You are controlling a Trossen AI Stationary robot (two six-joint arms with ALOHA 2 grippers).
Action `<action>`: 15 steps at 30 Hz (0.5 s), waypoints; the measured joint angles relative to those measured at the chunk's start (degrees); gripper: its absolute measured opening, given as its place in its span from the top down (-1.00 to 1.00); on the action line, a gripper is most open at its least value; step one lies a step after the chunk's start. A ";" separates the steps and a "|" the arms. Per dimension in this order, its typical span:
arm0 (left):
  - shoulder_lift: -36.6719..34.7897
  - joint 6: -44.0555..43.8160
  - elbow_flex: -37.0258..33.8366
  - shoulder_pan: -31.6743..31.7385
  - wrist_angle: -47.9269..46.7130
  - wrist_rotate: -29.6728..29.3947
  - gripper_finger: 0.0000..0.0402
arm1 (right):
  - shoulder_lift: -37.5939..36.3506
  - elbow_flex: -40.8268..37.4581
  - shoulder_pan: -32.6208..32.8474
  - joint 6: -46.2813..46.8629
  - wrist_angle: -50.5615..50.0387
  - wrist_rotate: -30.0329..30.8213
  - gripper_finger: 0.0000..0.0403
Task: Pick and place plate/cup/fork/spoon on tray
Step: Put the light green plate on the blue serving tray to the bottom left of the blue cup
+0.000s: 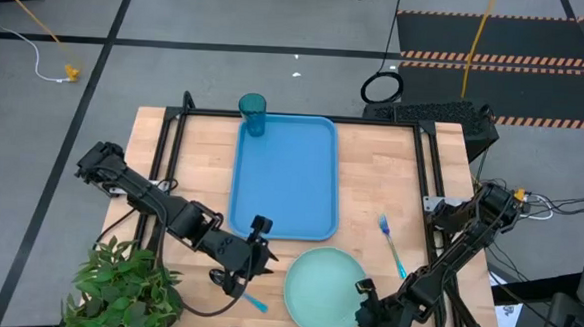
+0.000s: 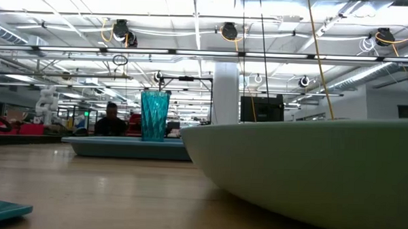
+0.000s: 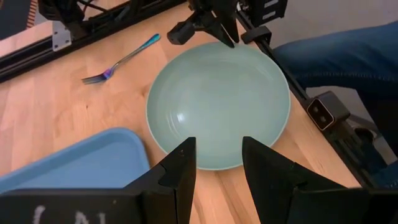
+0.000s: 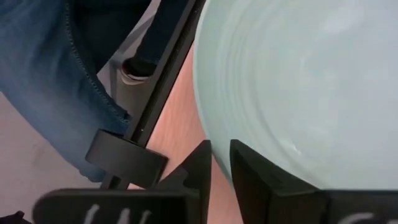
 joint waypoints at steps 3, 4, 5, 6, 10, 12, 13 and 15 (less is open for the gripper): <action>0.00 0.00 0.00 0.02 0.06 0.00 0.34 | 0.00 0.00 0.26 0.48 0.00 -1.18 0.68; 0.00 0.00 0.00 0.02 0.12 0.00 0.34 | 0.00 0.00 0.36 0.55 -0.02 -1.18 0.64; 0.00 0.00 0.00 0.02 0.13 0.00 0.34 | 0.00 0.00 0.46 0.25 0.00 -1.20 0.61; 0.00 0.00 0.00 0.02 0.13 0.00 0.34 | 0.00 0.00 0.47 -0.33 -0.01 -1.20 0.57; 0.00 0.02 0.00 0.02 0.90 0.00 0.34 | 0.00 0.00 0.47 -4.48 -0.12 -1.20 0.45; 0.00 0.07 0.00 0.02 1.51 0.01 0.34 | 0.00 0.00 0.47 -6.84 -0.32 -0.60 0.44; 0.00 0.25 0.00 0.02 1.79 0.02 0.34 | 0.00 0.00 0.47 -7.97 -0.36 0.23 0.45; 0.00 0.47 0.00 0.02 2.30 0.02 0.34 | 0.00 0.00 0.47 -10.13 -0.44 0.35 0.49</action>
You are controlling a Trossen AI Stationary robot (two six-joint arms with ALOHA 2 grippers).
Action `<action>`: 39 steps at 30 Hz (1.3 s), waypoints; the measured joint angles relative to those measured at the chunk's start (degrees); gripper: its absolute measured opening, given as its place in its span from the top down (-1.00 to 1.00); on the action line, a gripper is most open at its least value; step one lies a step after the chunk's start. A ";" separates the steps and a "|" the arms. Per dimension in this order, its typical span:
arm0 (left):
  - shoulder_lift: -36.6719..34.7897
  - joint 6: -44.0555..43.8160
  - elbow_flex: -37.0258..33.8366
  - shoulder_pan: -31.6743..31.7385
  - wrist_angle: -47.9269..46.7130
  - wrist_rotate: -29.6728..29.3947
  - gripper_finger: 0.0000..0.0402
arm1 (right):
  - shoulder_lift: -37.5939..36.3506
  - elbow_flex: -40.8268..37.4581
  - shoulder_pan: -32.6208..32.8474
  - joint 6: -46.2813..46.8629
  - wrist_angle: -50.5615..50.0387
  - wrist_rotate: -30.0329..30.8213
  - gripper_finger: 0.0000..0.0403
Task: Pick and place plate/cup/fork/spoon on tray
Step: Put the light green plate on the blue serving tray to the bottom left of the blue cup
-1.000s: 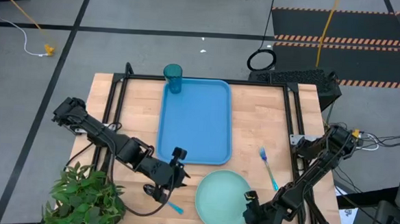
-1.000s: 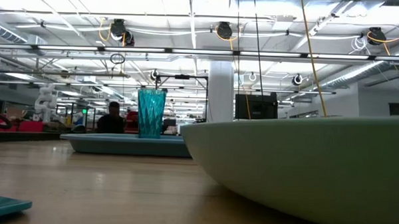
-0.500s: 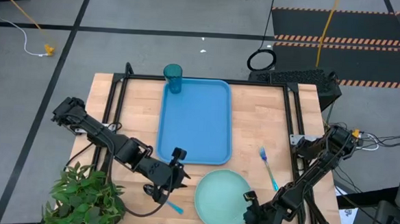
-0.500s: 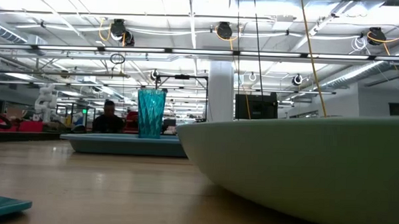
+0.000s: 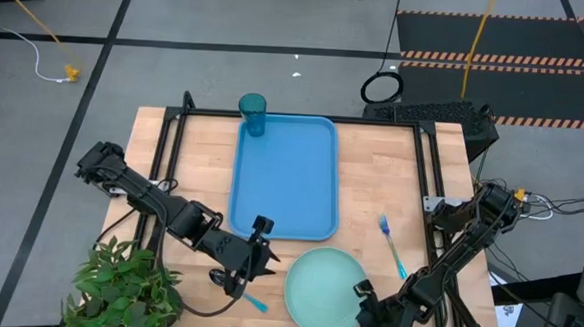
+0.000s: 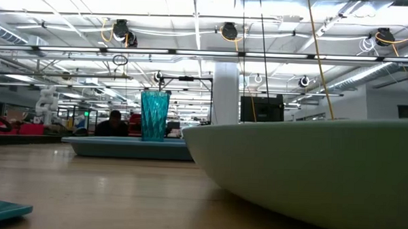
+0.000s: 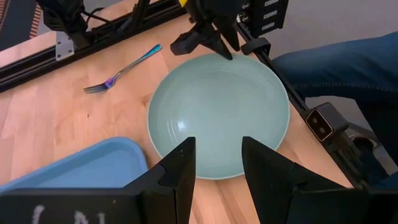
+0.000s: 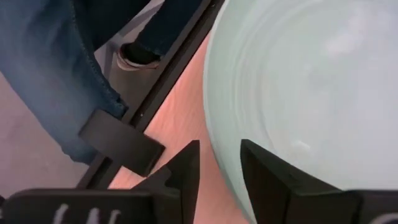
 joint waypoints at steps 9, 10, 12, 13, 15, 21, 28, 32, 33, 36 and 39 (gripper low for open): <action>0.00 0.18 0.00 0.04 0.25 0.00 0.34 | 0.00 -2.28 -0.38 -2.71 0.75 -1.34 0.75; 0.00 0.18 0.00 0.04 0.25 0.00 0.34 | 0.00 -2.47 -0.42 -2.78 0.97 -1.66 0.78; 0.00 0.20 0.00 0.04 0.28 0.00 0.34 | 0.00 -2.54 -0.39 -3.32 1.17 -1.76 0.84; 0.00 0.20 0.00 0.04 0.26 0.00 0.34 | 0.00 -2.54 -0.40 -3.84 1.57 -2.04 0.87; 0.00 0.20 0.00 0.04 0.28 0.00 0.34 | -0.04 -2.54 -0.42 -5.34 2.99 -3.08 0.94; 0.00 0.19 0.00 0.04 0.36 0.01 0.34 | -0.04 -2.54 -0.42 -6.69 5.89 -3.51 0.99; 0.00 -0.06 0.00 0.04 0.36 0.02 0.34 | -0.38 2.20 -0.15 -11.23 6.11 -4.44 1.00; 0.00 -0.23 0.02 0.04 0.30 -0.95 0.34 | -0.55 8.15 -0.15 -12.18 0.35 -0.81 1.00; 0.00 -0.52 0.02 0.04 0.28 -1.24 0.34 | -0.55 10.04 -0.15 -12.24 -1.90 0.52 1.00; -0.02 -1.47 0.02 -0.07 0.20 -2.43 0.34 | -0.55 15.42 -0.10 -12.28 -8.36 5.14 1.00; -0.02 -1.63 0.02 -0.89 -0.18 -4.09 0.34 | -0.61 19.92 -0.03 -13.39 -14.11 10.17 1.00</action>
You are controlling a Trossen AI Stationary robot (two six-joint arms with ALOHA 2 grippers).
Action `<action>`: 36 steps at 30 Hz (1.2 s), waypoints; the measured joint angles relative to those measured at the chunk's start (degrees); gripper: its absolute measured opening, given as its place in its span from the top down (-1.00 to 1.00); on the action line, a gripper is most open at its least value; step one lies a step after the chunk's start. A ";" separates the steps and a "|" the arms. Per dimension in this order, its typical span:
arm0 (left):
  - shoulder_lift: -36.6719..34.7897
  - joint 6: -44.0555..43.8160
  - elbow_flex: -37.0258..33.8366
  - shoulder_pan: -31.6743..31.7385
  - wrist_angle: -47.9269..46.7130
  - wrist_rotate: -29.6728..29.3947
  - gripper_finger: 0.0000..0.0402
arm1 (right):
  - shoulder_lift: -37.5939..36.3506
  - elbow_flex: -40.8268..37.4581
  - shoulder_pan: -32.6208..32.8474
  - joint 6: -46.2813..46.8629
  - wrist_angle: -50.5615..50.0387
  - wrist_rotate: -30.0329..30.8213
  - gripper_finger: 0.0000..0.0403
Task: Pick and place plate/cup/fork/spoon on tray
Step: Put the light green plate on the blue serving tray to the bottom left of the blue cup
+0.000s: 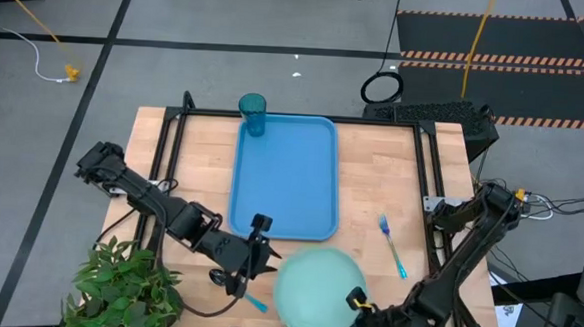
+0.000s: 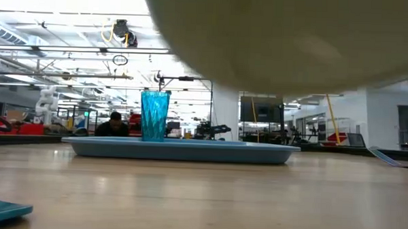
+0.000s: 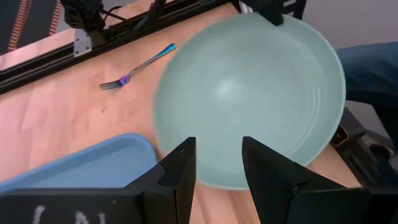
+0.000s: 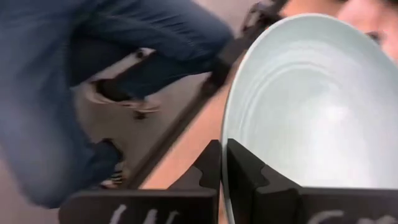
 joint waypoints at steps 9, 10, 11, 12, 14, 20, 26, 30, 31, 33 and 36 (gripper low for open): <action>-3.49 -1.89 0.02 -5.25 -5.34 -9.36 0.34 | -0.02 3.29 -2.42 -6.51 -4.71 9.14 1.00; -4.40 -2.27 0.02 -5.81 -5.78 -10.45 0.34 | -0.02 3.29 -3.41 -8.09 -4.78 9.82 1.00; -5.20 -2.56 0.03 -6.23 -5.98 -11.23 0.34 | -0.02 3.29 -4.53 -9.84 -4.78 10.40 1.00; -5.95 -2.81 0.07 -6.51 -6.10 -11.77 0.34 | -0.02 3.29 -5.74 -11.36 -4.71 10.82 1.00; -7.46 -2.89 0.07 -7.03 -6.63 -12.08 0.34 | -0.02 3.32 -8.62 -14.24 -4.61 10.77 1.00; -10.58 -2.66 0.07 -7.60 -10.25 -15.64 0.34 | -0.37 3.34 -19.61 -18.75 -4.05 6.62 1.00; -11.82 -3.94 0.07 -7.20 -14.09 -20.84 0.34 | -0.37 3.34 -31.61 -20.56 -1.20 1.11 1.00; -11.76 -8.21 0.07 -7.20 -18.06 -23.05 0.34 | -0.39 1.25 -38.41 -17.26 5.14 0.22 1.00; -11.76 -9.41 0.07 -7.20 -18.91 -23.61 0.34 | -0.39 0.41 -39.84 -17.54 7.25 -0.35 1.00; -11.76 -11.81 0.07 -7.20 -20.68 -24.66 0.34 | -0.39 -1.70 -42.25 -18.11 10.14 -2.76 1.00; -11.76 -15.44 0.07 -7.30 -21.81 -26.60 0.34 | -0.39 -5.31 -45.49 -18.39 14.88 -3.67 1.00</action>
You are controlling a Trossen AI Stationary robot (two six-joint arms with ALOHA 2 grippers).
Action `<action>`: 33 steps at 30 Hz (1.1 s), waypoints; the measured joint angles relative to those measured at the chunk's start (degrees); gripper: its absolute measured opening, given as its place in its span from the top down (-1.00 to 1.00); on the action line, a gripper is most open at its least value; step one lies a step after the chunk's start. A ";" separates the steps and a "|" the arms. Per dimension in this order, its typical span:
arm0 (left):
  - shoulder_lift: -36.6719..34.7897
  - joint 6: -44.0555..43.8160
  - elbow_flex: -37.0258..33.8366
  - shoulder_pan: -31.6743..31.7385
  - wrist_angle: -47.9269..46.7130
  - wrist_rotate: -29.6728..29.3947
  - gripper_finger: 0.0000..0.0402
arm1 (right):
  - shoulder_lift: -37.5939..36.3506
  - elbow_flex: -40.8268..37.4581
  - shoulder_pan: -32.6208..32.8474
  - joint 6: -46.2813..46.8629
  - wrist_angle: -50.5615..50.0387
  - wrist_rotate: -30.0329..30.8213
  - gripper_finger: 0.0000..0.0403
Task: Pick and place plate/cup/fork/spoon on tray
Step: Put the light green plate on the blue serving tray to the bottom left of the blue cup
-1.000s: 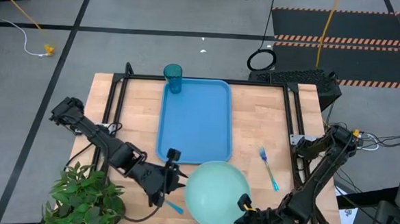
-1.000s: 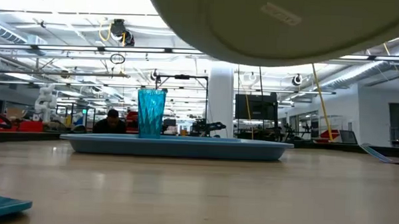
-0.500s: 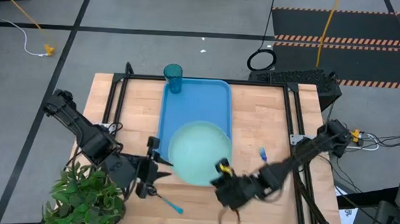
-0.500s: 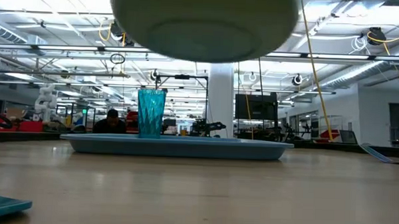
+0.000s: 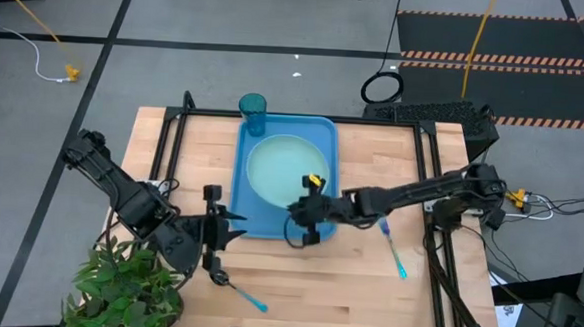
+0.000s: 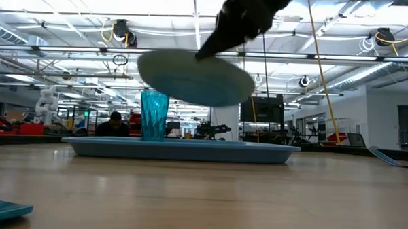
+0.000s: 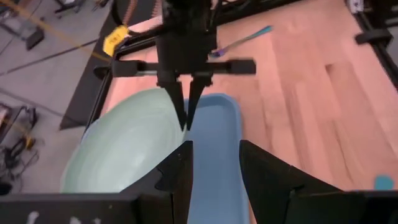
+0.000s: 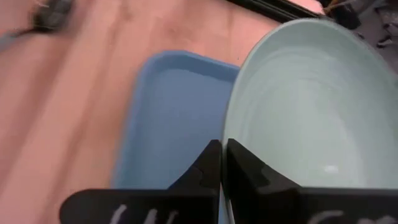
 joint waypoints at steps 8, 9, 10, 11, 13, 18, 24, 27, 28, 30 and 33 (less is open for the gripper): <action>0.59 -5.67 -0.24 -0.49 -1.21 -1.73 0.34 | 0.97 -6.86 -7.69 -2.48 14.40 -4.87 1.00; 0.58 -5.89 -0.66 -0.54 -0.76 -1.76 0.34 | 1.04 -7.40 -8.36 -3.08 15.02 -5.31 1.00; 0.51 -5.91 -1.20 -0.48 -0.02 -1.84 0.34 | 1.06 -7.85 -8.88 -3.60 15.65 -5.43 1.00; 0.50 -5.91 -1.75 -0.22 0.63 -1.89 0.34 | 1.26 -7.94 -9.37 -3.83 16.37 -5.82 1.00; 0.57 -5.97 -2.71 0.26 0.61 -1.83 0.34 | 1.68 -7.90 -10.14 -4.09 17.26 -6.87 1.00; 0.55 -6.81 -3.33 0.98 1.50 -1.89 0.34 | 3.78 -7.87 -10.82 -5.13 20.96 -7.03 1.00; 0.55 -7.15 -3.37 1.21 2.38 -1.86 0.34 | 9.09 -7.59 -11.14 -9.95 25.69 -8.17 1.00; 0.55 -7.40 -3.37 1.10 2.42 -1.84 0.34 | 9.77 -7.59 -11.82 -9.89 25.40 -8.20 1.00; 0.55 -7.38 -3.37 1.10 2.42 -1.83 0.34 | 9.77 -7.59 -11.99 -9.45 25.34 -8.24 1.00; 0.55 -7.20 -3.37 1.10 2.42 -1.83 0.34 | 10.10 -7.49 -12.38 -8.46 25.85 -8.21 1.00; 0.55 -6.62 -3.37 1.10 2.42 -1.83 0.34 | 10.77 -7.47 -12.86 -8.36 26.09 -8.16 1.00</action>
